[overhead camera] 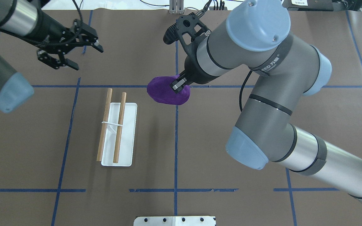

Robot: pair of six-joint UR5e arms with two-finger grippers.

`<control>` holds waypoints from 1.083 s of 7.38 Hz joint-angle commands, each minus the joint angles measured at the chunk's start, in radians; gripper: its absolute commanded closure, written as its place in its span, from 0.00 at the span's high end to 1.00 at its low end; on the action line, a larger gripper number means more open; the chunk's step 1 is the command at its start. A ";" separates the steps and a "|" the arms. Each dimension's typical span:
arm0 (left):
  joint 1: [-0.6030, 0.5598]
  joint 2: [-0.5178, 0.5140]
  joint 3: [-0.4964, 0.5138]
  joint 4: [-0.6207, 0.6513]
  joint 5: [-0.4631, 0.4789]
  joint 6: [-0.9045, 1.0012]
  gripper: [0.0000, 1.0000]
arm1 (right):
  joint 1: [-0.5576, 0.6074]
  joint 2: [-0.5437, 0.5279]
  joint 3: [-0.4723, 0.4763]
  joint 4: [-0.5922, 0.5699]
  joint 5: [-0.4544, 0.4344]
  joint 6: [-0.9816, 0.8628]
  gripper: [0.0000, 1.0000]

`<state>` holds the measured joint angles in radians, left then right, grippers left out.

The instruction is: Hang towel on rack

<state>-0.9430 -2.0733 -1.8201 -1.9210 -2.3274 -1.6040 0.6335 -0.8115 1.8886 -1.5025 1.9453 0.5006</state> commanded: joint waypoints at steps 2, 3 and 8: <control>0.157 -0.065 0.054 -0.113 0.118 -0.318 0.94 | -0.020 0.020 0.015 0.004 -0.023 0.003 0.00; 0.167 -0.065 0.054 -0.113 0.118 -0.324 0.93 | -0.020 0.022 0.017 0.004 -0.023 0.004 0.00; 0.179 -0.071 0.051 -0.162 0.120 -0.418 0.00 | -0.028 0.020 0.026 0.013 -0.023 0.010 0.00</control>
<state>-0.7640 -2.1476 -1.7670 -2.0761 -2.2076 -2.0149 0.6067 -0.7909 1.9129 -1.4898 1.9221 0.5111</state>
